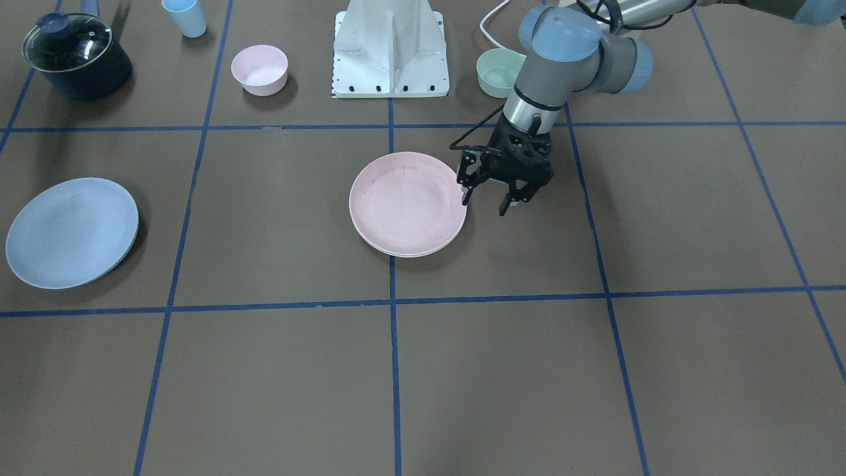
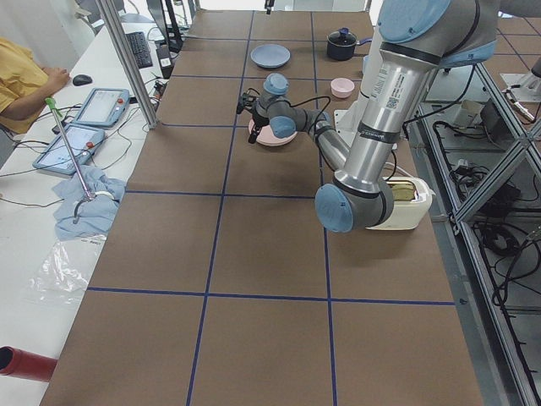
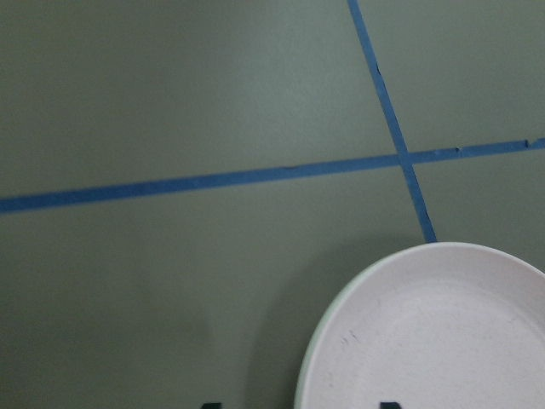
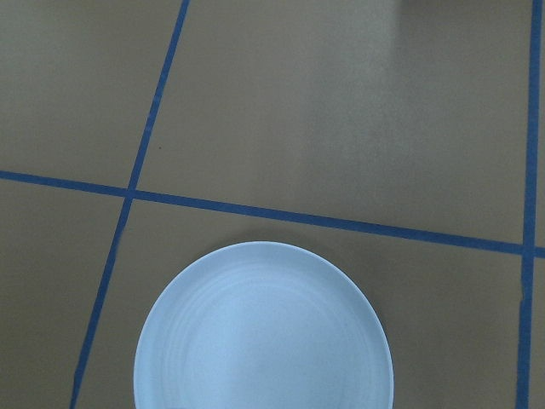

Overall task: Stack three plates with pink and blue
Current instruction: 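Open the left gripper and withdraw it away from the stack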

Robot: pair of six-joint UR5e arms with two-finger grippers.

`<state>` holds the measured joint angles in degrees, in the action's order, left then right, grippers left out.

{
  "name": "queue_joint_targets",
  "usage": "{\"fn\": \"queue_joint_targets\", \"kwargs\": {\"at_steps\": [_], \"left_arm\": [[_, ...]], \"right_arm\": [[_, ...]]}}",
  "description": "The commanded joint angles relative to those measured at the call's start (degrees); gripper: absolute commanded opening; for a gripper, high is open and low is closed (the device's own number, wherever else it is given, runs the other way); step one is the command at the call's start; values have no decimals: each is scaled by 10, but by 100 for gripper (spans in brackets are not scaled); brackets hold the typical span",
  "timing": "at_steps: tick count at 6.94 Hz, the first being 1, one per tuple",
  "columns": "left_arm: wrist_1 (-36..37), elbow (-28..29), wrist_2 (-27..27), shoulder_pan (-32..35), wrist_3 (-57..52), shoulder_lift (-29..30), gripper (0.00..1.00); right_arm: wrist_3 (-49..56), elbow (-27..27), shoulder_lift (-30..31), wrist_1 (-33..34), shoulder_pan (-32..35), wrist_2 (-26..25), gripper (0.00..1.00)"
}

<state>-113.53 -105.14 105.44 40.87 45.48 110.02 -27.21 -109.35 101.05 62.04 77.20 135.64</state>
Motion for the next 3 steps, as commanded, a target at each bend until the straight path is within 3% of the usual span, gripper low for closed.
{"fn": "queue_joint_targets", "kwargs": {"at_steps": [1, 2, 3], "left_arm": [[-7, -44, 69, 113, -205, -112, 100], [-8, -66, 91, 166, -300, -166, 100], [-9, -66, 113, 217, -381, -196, 100]], "right_arm": [[-116, 4, 5, -23, -82, -81, 99], [-159, 33, 19, -84, -124, -126, 99], [-175, 95, 33, -200, -138, -136, 99]]}}
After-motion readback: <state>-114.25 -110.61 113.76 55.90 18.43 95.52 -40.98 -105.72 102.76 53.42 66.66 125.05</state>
